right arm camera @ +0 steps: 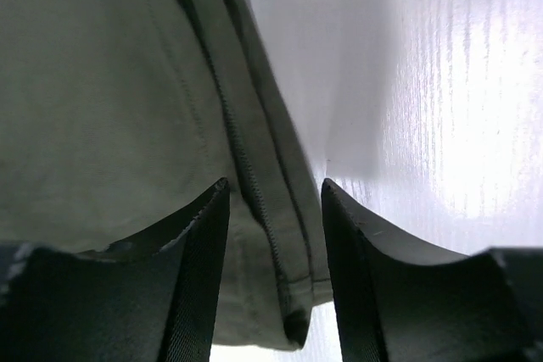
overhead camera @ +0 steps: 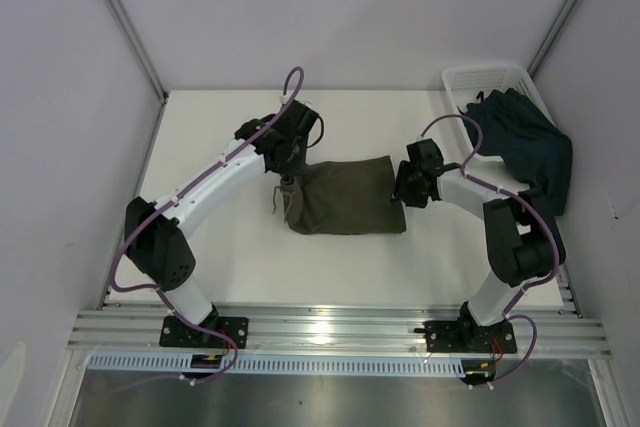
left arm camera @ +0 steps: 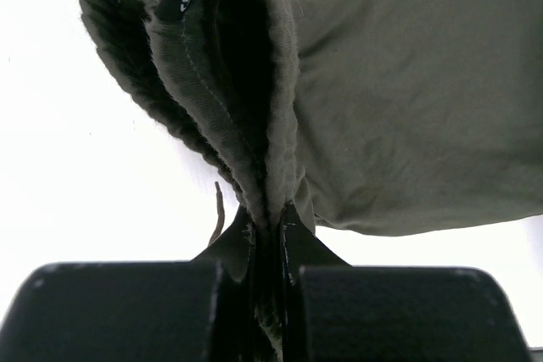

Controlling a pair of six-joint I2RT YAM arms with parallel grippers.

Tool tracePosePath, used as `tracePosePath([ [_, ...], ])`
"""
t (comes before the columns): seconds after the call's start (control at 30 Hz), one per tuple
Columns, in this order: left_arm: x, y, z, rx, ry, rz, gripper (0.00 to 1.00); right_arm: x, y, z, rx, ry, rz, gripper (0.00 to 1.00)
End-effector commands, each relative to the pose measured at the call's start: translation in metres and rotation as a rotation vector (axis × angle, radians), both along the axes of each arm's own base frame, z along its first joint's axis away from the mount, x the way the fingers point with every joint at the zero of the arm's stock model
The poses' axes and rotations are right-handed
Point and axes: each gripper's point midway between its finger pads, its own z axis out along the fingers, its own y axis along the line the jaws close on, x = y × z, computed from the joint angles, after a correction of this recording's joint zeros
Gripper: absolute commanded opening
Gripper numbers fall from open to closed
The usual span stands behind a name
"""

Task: Fold and stack the shorts
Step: Fold the shorts

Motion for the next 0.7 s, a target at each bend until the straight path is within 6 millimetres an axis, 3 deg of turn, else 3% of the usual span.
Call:
tracePosePath([
  [0.0, 0.007, -0.005, 0.018, 0.020, -0.052, -0.022, 0.00, -0.001, 0.003, -0.010, 0.003, 0.009, 0.034, 0.50],
  [0.17, 0.007, -0.013, 0.025, 0.036, -0.057, -0.036, 0.00, -0.006, 0.003, -0.025, 0.004, 0.038, 0.042, 0.46],
  [0.47, 0.006, -0.039, 0.020, 0.119, -0.060, -0.073, 0.00, -0.028, 0.012, -0.034, 0.002, 0.053, 0.055, 0.17],
  [0.67, -0.003, -0.061, 0.009, 0.168, -0.049, -0.103, 0.00, -0.046, 0.023, -0.040, 0.011, 0.061, 0.067, 0.14],
])
